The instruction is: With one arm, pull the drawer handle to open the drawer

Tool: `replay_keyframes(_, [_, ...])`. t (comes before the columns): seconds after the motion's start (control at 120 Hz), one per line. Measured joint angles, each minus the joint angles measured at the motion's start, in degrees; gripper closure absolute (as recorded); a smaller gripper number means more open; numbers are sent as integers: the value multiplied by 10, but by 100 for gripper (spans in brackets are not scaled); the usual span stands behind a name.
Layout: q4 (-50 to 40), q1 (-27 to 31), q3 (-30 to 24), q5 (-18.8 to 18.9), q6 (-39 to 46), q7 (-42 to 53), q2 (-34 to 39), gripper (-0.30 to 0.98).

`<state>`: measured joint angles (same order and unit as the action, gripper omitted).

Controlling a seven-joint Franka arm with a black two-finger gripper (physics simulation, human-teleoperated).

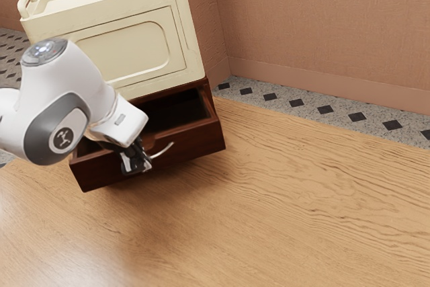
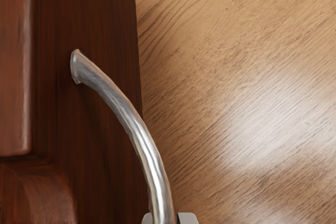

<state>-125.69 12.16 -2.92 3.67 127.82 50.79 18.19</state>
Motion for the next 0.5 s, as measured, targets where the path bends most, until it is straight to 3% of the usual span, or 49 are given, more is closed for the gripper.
replay_keyframes(0.5, [-13, 2, -34, 2, -17, -17, 23, 65])
